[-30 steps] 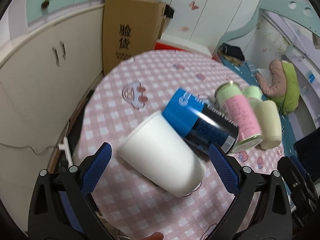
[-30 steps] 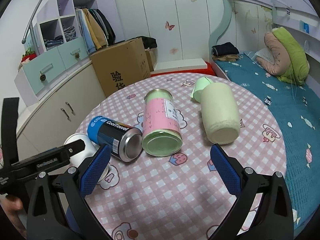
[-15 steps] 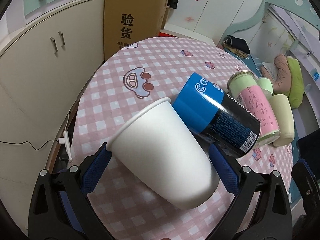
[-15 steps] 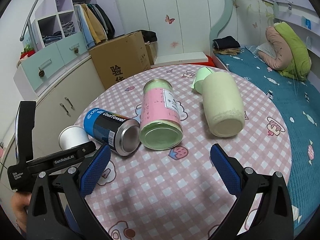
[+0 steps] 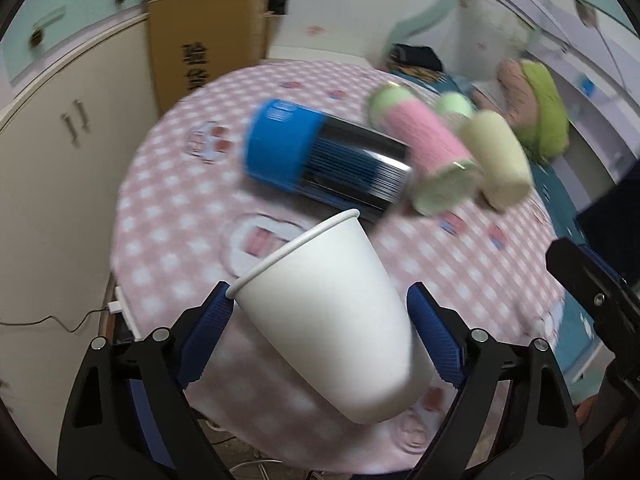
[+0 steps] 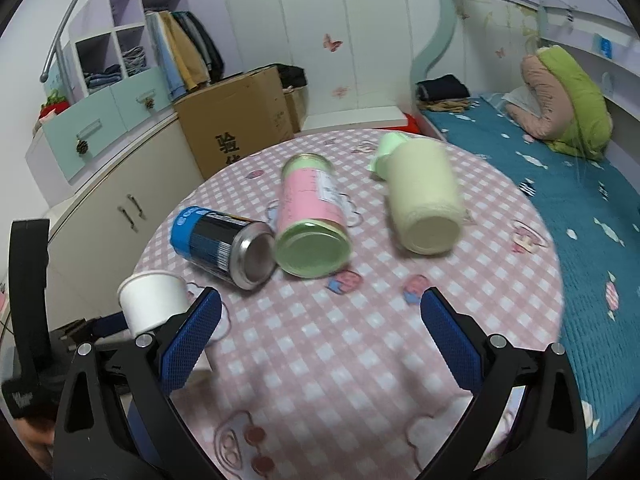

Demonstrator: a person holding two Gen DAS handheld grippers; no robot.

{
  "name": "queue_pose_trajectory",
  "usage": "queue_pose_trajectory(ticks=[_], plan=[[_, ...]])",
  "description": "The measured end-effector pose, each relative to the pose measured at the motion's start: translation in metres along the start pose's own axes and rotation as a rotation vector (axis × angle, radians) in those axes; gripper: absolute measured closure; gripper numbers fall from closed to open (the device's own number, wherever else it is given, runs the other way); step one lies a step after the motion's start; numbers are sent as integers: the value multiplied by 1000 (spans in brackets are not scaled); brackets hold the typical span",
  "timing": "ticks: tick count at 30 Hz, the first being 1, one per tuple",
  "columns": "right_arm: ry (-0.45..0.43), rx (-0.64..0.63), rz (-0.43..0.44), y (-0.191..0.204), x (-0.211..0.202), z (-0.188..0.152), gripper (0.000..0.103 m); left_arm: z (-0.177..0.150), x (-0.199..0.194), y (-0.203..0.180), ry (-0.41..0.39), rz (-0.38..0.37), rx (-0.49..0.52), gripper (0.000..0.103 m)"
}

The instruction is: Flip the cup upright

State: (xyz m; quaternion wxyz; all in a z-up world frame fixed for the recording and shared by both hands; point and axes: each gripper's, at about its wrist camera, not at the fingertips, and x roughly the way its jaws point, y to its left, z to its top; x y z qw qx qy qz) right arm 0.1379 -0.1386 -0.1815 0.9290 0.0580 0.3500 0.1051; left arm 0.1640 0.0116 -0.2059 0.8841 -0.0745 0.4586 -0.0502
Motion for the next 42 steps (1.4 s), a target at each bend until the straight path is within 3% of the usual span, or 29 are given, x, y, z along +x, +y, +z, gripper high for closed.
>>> queue_pose_trajectory(ticks=[6,16,24,29,37,42], plan=[[-14,44,-61,-29,-24,-14,7,-5,4,-40,-1,-49,75,16],[-14,80,-70,-49,-30,-22,7,-1,16,-76,-11,-54,180,16],[-2,85,-62,-48,-25,-21,7,-1,20,-83,15,-77,260,16],[0,76,-54,-42,-23,-19,7,-1,20,-80,27,-94,259,14],[-15,63,-53,-32,-29,-15,7,-1,4,-73,6,-118,241,11],[-45,45,-46,-20,-42,-8,7,-1,-21,-65,-48,-137,233,11]])
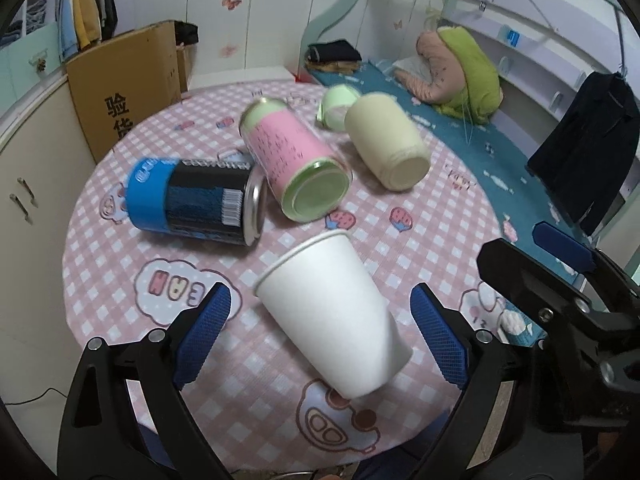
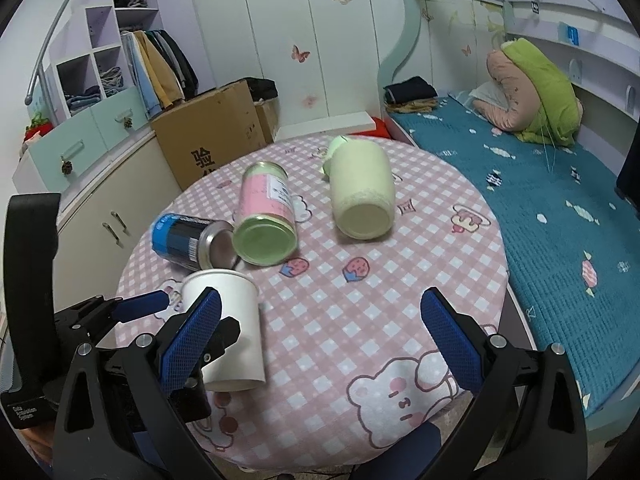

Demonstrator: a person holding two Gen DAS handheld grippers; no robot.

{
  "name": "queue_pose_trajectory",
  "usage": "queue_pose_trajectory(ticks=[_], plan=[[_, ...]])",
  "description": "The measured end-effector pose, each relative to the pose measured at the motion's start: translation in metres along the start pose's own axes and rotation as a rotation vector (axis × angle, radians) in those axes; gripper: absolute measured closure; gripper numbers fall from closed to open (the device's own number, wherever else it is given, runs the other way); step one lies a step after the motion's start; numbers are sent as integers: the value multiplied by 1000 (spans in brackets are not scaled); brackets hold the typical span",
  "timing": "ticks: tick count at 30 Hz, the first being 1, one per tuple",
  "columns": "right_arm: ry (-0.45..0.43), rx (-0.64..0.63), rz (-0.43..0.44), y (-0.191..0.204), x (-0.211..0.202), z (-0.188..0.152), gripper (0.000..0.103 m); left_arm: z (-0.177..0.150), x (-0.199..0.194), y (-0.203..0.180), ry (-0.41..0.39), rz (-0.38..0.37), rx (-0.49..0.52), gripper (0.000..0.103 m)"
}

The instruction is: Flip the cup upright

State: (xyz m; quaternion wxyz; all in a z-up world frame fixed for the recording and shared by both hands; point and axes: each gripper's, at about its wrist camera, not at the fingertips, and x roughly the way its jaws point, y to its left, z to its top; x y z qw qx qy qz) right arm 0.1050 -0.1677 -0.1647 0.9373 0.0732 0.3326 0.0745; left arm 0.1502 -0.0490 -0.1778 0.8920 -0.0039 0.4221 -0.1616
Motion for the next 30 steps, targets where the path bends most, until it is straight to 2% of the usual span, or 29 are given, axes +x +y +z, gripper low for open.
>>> queue_pose_trajectory(ticks=[5,10,19,24,30], plan=[[-14,-7,34,12,-7,8,7,0,-31,13,-82,43,-6,9],[8,2,61,24,0,11,7,-5,-50,45,-132,157,-47,8],[110,-32,87,54,32,9,7,-13,-50,95,-110,234,-147,8],[201,-51,104,64,59,5,7,-17,-45,111,-100,266,-181,8],[331,-58,141,73,97,-3,7,-18,-34,126,-73,265,-205,8]])
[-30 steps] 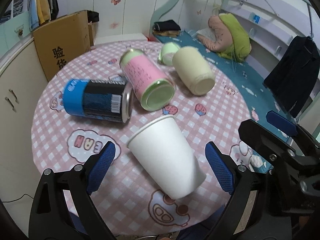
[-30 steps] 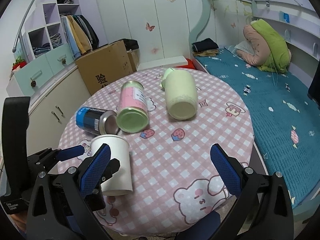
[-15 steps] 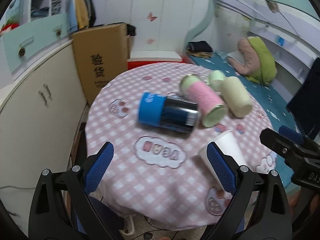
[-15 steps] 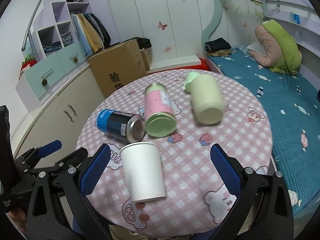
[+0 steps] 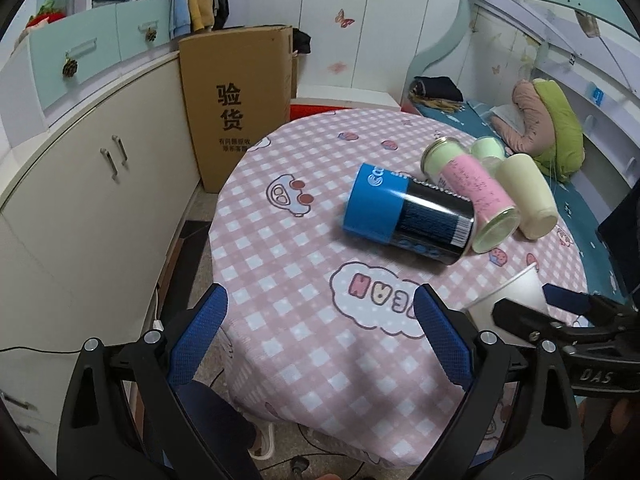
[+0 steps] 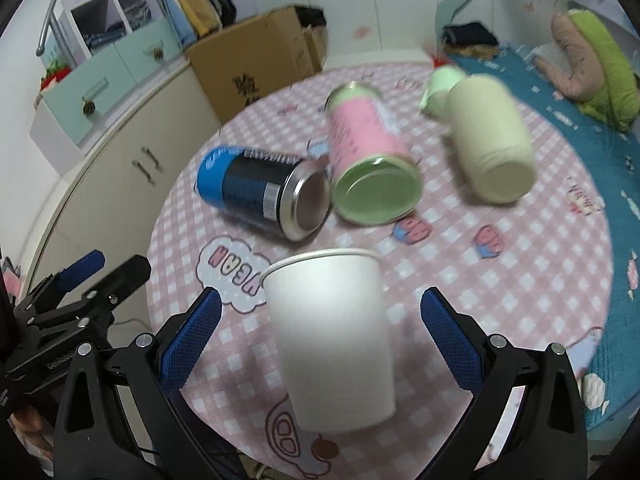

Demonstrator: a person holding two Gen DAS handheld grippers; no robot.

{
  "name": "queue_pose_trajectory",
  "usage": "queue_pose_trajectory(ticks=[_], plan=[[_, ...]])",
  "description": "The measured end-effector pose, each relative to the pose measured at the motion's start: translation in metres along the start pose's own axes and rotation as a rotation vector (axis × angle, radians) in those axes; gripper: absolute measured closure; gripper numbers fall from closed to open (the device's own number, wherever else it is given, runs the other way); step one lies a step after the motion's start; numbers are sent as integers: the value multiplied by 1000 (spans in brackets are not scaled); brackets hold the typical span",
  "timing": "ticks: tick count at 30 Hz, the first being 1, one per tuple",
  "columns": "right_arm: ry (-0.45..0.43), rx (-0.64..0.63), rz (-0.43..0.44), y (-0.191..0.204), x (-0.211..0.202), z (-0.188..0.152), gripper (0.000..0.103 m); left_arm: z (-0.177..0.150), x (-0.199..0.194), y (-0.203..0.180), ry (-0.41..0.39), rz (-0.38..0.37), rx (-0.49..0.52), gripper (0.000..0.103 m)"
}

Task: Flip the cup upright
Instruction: 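Lift the white cup and rotate it upright with the right gripper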

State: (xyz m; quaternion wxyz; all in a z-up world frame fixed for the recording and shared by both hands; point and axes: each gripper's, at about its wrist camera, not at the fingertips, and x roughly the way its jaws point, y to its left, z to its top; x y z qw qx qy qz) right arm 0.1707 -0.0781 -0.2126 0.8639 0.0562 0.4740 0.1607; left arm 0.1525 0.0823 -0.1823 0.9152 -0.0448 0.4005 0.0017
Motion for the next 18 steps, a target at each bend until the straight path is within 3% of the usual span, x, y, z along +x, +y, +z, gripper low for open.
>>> queue_pose_trajectory(ticks=[11,18], plan=[[56,24,16,-7,21,9,8,3,15,-3,22,-5,7,8],[73,44,63,-15,29,11,17,3,21,-11,38,-14,25,8]])
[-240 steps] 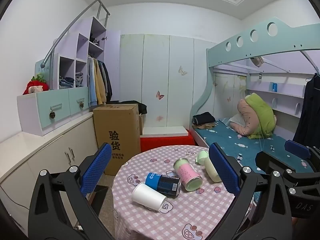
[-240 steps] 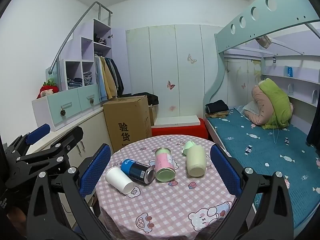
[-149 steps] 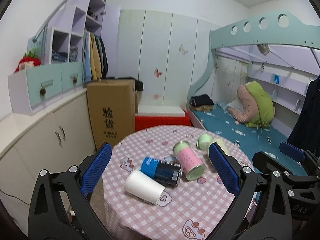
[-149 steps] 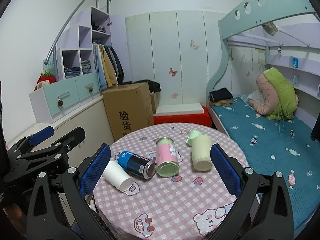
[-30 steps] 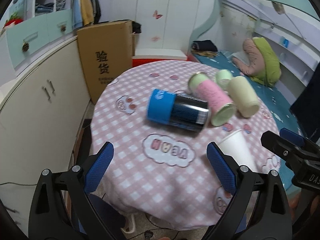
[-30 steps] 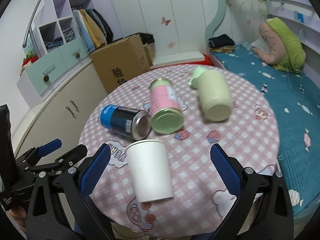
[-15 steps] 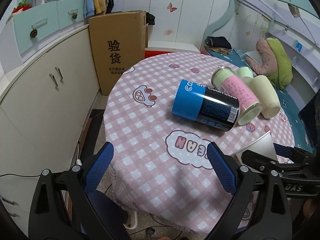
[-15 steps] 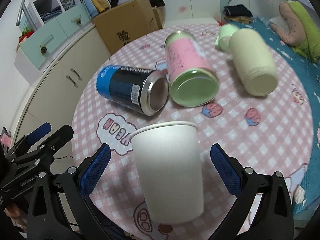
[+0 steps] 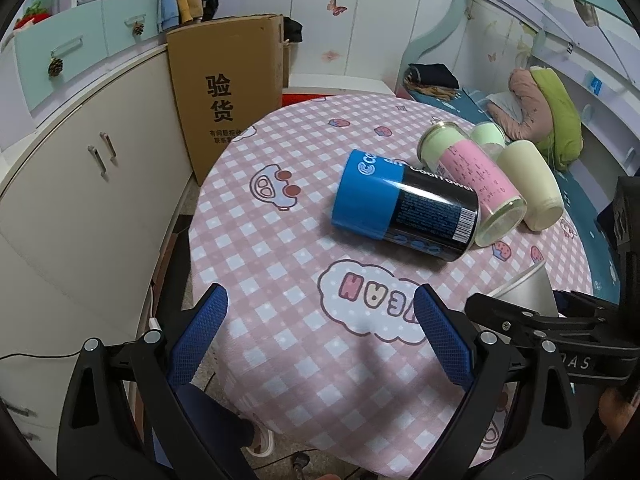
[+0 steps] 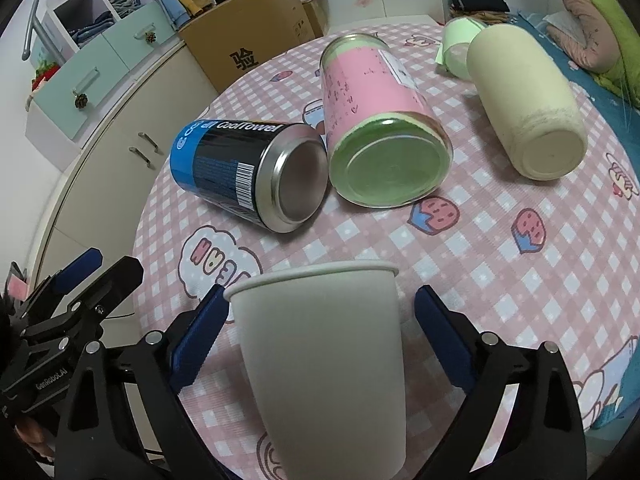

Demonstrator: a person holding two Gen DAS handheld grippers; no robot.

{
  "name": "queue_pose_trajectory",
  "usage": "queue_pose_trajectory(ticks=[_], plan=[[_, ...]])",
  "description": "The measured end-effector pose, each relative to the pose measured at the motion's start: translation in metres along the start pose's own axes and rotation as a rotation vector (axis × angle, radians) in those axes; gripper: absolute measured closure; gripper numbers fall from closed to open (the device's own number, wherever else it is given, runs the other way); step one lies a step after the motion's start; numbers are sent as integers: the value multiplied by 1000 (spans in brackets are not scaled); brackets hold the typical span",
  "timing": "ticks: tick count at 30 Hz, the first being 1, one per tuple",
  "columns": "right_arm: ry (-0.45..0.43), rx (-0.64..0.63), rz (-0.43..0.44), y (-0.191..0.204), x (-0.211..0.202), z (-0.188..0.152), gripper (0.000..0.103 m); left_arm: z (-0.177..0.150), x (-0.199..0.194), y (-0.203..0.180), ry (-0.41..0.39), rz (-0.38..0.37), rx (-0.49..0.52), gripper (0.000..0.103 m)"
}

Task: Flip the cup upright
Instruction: 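Lift the white cup and rotate it upright with the right gripper, then lower the upright cup onto the table and open the right gripper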

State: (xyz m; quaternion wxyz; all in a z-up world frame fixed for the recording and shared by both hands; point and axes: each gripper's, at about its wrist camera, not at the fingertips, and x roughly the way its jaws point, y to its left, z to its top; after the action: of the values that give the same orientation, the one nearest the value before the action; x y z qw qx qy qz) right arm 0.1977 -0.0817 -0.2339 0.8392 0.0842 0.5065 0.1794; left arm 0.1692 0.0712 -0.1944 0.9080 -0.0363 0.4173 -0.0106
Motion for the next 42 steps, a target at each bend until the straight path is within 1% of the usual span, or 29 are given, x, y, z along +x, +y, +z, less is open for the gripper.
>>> queue_pose_trajectory(ticks=[1,2,3,8,13,15,17,21,35,42], plan=[[1,1,6,-1,0,0,23,0,0,-1,1,-1,2,8],[3,3,17,-2,0,0,32,0,1,-2,3,-4,4,8],[1,5,21,-1,0,-1,33,0,1,-4,4,-6,5,8],[-31,2,11,-3,-12,-3,33,-1,1,-7,12,-15,8,8],[-125,-20,-39,-3,-40,-5,33,-3,-1,-14,10,-25,21,8],[-157,-31,-62,-2,-49,-6,36,-3,-2,-17,10,-30,28,8],[-191,-47,-89,0,-57,-7,36,-4,-3,-20,10,-32,34,8],[-200,-50,-95,1,-58,-11,37,-5,-5,-22,9,-38,34,8],[-231,-78,-109,15,-67,-28,37,-11,-22,-19,-16,-20,29,8],[-220,-78,-106,20,-61,-42,37,-19,-30,-18,-20,-3,36,8]])
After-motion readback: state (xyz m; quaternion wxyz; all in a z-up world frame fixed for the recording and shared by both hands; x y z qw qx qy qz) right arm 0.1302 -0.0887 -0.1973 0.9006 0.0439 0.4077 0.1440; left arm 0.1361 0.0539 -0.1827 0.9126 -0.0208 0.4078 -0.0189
